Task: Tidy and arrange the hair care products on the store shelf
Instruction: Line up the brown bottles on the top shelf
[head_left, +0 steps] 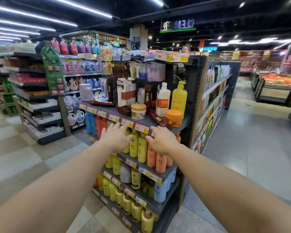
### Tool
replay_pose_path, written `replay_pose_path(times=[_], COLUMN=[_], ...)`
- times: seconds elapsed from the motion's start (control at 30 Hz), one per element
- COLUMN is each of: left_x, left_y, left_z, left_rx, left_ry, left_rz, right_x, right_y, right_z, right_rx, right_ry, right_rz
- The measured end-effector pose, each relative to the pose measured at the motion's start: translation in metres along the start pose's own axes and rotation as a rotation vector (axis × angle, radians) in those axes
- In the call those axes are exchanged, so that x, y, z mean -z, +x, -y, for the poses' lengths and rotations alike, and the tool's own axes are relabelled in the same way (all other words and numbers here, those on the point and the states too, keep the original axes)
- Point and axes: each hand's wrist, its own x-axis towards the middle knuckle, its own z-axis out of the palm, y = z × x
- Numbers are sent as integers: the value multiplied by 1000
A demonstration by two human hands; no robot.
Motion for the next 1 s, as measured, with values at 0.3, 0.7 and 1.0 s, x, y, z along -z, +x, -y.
replay_pose_path(times=[0.3,0.7,1.0], left_x=[-11,-21,-15], left_y=[115,220,303], left_z=[30,95,158], left_rx=[8,-84,-273], left_ry=[-3,-51,-47], left_rz=[-1,-11,-18], right_x=[-6,-32,-48], right_y=[117,210,249], right_z=[-3,24,47], right_rx=[52,-34,-279], right_ry=[-20,-25,-3], right_rz=[-5,-81,-173])
